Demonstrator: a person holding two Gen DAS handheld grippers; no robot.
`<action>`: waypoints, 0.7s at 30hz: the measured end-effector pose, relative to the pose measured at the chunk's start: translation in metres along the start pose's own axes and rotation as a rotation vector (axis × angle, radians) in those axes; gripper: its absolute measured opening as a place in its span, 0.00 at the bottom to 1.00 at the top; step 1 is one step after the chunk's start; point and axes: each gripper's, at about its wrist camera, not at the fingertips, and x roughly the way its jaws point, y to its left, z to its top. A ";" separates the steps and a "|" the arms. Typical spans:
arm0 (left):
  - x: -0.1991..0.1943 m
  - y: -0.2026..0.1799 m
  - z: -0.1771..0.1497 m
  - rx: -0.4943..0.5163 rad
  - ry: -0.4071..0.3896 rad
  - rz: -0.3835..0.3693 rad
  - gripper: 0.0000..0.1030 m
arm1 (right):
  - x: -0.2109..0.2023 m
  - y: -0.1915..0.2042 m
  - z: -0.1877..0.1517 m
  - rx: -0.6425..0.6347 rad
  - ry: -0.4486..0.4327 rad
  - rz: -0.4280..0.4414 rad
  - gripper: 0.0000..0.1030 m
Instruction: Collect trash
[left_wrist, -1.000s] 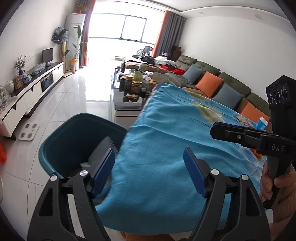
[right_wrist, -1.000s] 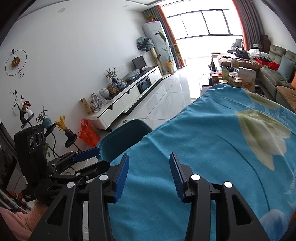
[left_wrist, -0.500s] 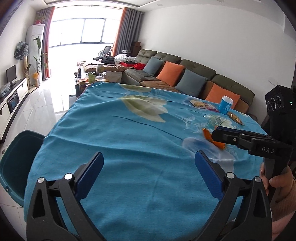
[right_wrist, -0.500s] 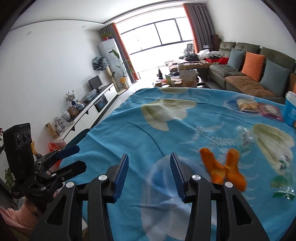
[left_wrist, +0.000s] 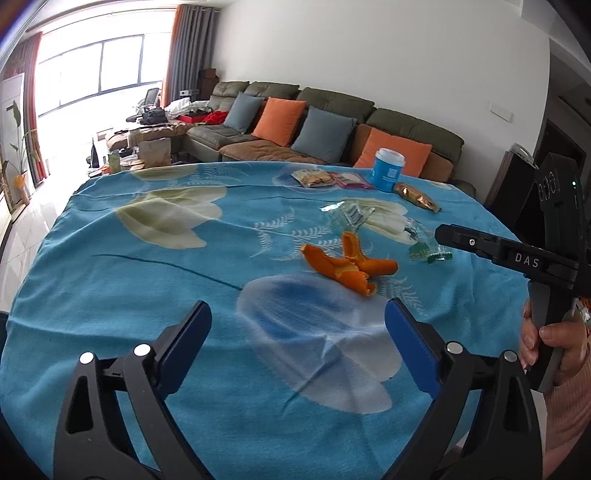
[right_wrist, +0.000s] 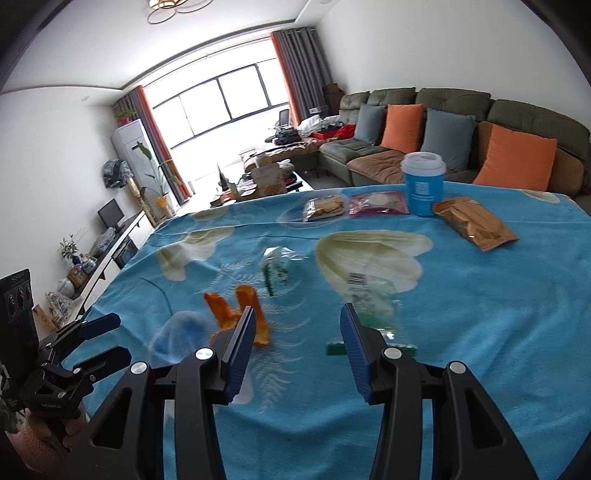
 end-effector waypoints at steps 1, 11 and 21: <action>0.005 -0.005 0.002 0.009 0.014 -0.008 0.84 | -0.001 -0.006 0.000 0.011 -0.002 -0.013 0.44; 0.059 -0.033 0.014 0.049 0.166 -0.022 0.66 | 0.009 -0.048 -0.005 0.084 0.044 -0.058 0.48; 0.085 -0.030 0.025 -0.004 0.238 -0.037 0.48 | 0.016 -0.051 -0.005 0.094 0.072 -0.032 0.49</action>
